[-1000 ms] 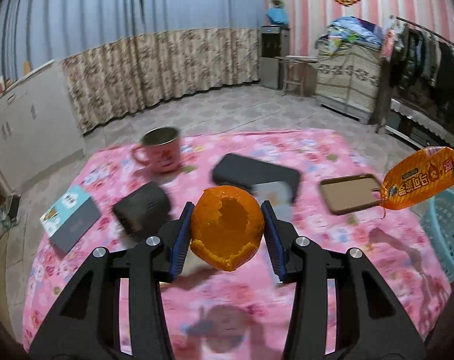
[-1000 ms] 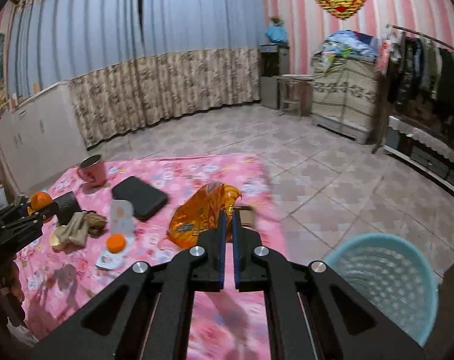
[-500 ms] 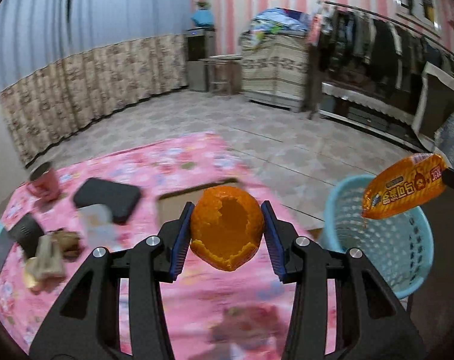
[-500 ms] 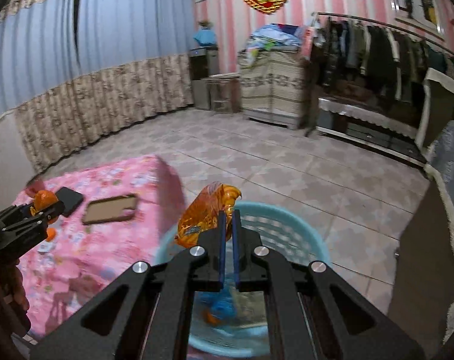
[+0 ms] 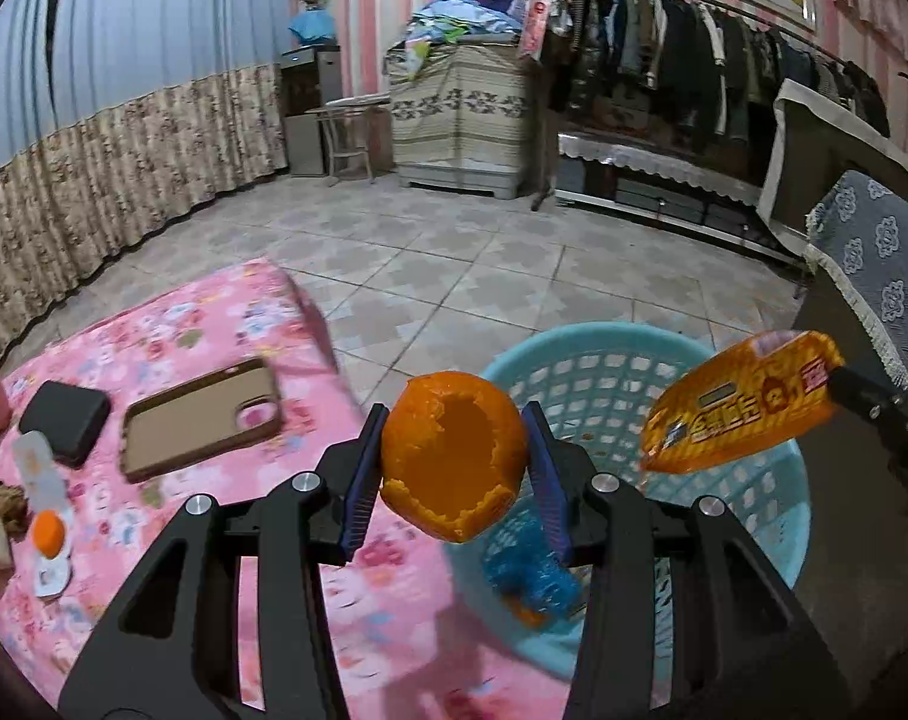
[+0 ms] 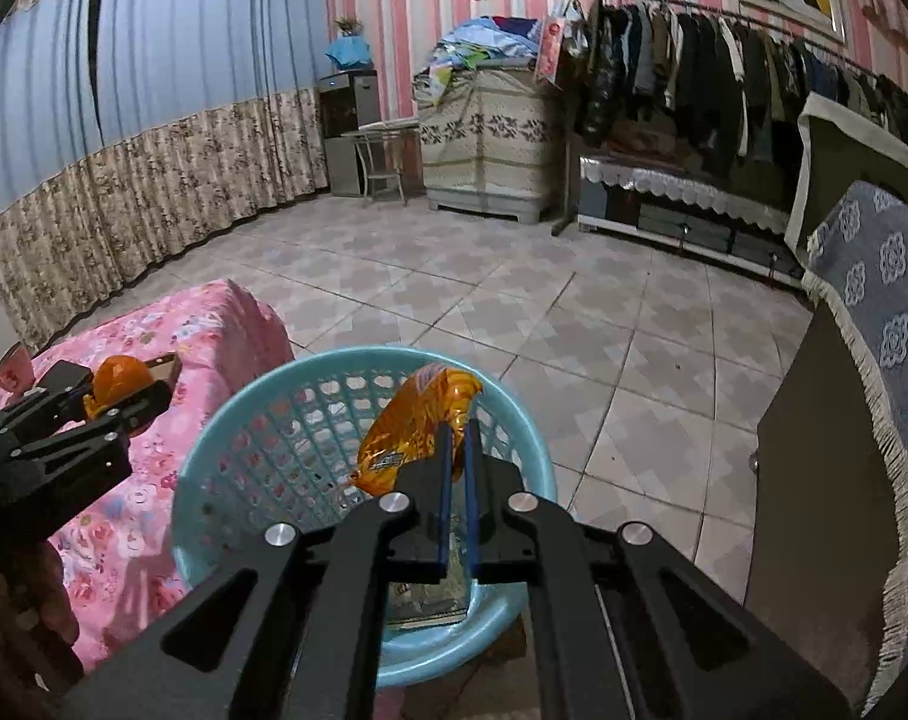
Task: Collect trash
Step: 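Open the left tool to drop the peel while the right releases the packet, then move both tools back over the table toward the remaining items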
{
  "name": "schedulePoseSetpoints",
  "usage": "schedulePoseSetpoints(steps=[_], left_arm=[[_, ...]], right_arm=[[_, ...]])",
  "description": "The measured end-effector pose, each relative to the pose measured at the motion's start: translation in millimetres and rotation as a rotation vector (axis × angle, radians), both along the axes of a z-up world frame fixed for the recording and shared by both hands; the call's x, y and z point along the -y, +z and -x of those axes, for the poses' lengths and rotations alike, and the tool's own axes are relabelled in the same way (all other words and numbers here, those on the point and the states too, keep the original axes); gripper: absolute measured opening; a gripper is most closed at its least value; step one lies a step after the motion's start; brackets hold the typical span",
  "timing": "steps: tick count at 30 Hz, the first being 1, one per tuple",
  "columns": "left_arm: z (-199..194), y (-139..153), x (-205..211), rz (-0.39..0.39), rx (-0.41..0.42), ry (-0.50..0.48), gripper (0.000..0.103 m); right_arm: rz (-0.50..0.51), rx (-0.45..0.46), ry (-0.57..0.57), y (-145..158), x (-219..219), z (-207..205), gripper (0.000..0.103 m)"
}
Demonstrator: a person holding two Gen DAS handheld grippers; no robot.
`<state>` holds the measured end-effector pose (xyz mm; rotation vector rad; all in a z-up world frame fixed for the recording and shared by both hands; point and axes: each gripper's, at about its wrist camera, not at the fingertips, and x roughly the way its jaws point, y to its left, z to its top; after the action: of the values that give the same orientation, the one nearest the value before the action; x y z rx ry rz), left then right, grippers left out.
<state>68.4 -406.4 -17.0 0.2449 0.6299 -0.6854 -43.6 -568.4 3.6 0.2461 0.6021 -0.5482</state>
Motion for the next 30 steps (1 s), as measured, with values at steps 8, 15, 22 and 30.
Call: schedulePoseSetpoints(steps=[8, 15, 22, 30], left_arm=[[0, 1, 28, 0.009, -0.011, -0.064, 0.046], [-5, 10, 30, 0.020, 0.013, -0.046, 0.077], [-18, 24, -1, 0.018, 0.058, 0.035, 0.093], [-20, 35, -56, 0.007, 0.107, 0.138, 0.097]], right_arm=[[-0.052, -0.002, -0.011, -16, 13, 0, 0.004], [-0.065, -0.014, -0.008, -25, 12, -2, 0.004], [-0.070, -0.036, 0.016, -30, 3, -14, 0.004], [-0.052, -0.107, 0.054, -39, -16, -43, 0.007]])
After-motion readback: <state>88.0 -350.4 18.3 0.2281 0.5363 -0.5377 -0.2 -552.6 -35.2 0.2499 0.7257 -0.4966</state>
